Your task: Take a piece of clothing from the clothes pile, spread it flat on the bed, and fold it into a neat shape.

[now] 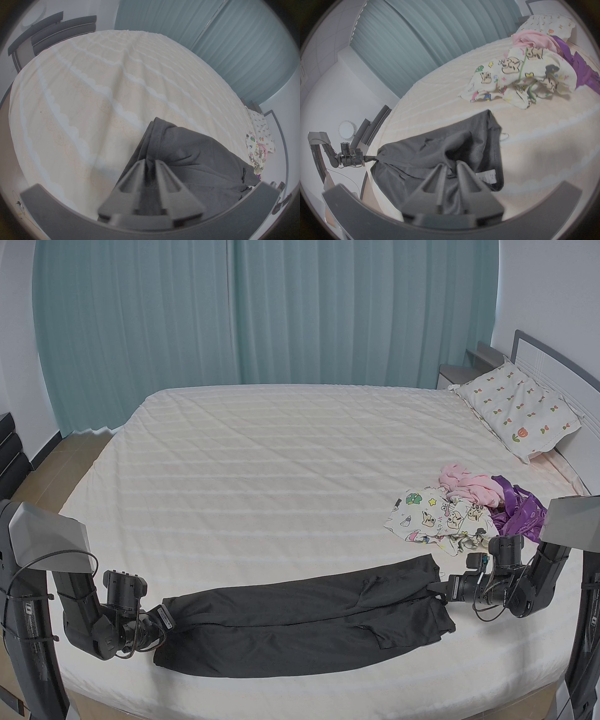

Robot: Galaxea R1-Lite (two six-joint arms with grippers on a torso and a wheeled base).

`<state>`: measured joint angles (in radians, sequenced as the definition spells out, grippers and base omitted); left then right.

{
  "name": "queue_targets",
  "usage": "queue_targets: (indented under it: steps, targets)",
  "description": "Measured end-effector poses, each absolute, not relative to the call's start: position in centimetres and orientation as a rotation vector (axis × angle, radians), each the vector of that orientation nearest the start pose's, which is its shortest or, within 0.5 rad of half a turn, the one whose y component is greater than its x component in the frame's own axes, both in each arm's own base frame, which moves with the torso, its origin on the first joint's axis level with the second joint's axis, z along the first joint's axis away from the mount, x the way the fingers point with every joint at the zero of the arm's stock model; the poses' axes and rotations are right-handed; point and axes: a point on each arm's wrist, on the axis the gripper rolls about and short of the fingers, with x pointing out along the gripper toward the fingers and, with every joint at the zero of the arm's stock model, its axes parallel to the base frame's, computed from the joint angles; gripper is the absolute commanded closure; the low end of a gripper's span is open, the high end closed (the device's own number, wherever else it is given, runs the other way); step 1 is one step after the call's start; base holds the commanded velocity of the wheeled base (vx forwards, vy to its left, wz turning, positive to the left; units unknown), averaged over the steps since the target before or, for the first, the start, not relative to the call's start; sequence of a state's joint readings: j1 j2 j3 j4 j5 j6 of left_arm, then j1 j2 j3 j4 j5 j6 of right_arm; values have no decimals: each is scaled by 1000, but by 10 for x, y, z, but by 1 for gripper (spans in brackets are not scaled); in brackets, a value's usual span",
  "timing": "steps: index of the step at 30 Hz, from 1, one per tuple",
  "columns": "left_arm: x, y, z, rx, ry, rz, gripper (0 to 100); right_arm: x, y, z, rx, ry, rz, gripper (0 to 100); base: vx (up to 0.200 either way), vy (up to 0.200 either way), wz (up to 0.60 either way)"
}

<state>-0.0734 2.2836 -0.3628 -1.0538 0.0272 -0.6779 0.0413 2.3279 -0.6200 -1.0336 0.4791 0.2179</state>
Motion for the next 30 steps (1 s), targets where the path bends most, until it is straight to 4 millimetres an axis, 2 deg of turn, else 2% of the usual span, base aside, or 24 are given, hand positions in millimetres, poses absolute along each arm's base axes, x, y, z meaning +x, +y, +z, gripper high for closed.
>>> queue_targets:
  steps: [7,15,20,25,30]
  targets:
    - [267,-19,-39,-595,844,248,0,332,23,-30,354,724,415,0,0,0,0]
    - [260,-13,-14,-714,769,208,0,340,23,-5,400,656,410,0,0,0,0]
    - [265,-7,4,-842,694,211,0,351,33,7,439,651,406,0,0,0,0]
    - [276,-8,13,-976,638,219,0,360,48,3,431,711,390,0,0,0,0]
    - [285,-13,12,-1031,630,208,0,366,57,-12,424,792,371,0,0,0,0]
